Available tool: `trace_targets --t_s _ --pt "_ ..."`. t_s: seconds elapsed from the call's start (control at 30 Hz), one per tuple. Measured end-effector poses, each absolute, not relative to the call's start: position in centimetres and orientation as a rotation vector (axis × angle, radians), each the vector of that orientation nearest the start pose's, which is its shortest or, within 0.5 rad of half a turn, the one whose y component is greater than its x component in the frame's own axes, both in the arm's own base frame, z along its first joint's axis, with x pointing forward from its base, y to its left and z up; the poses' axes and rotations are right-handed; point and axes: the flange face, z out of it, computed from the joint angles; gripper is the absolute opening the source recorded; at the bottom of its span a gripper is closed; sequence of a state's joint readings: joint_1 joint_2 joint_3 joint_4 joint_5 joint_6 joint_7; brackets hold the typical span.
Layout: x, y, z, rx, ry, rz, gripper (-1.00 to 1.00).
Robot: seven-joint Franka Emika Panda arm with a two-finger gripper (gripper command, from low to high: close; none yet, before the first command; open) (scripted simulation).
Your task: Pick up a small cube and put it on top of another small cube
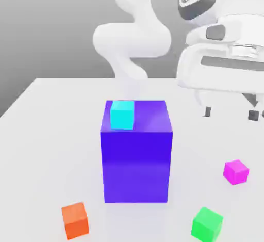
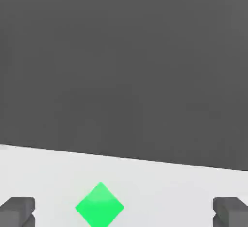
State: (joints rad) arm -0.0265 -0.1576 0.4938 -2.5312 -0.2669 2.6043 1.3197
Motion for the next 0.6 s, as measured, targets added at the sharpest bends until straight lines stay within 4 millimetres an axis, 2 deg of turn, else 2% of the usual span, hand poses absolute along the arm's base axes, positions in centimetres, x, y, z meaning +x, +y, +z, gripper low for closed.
trace_targets --t_s 0.07,0.17,0.3,0.37,0.6 --pt "39.7 23.6 30.7 -2.975 0.926 -0.395 0.0" --pt "35.7 26.9 25.7 -3.02 0.847 -0.256 0.0" --pt "30.1 29.6 20.3 -3.041 0.791 -0.051 0.0" --pt "29.0 30.1 18.8 -3.038 0.783 -0.013 0.0" --pt "28.7 30.4 14.0 -3.035 0.781 0.003 0.0"
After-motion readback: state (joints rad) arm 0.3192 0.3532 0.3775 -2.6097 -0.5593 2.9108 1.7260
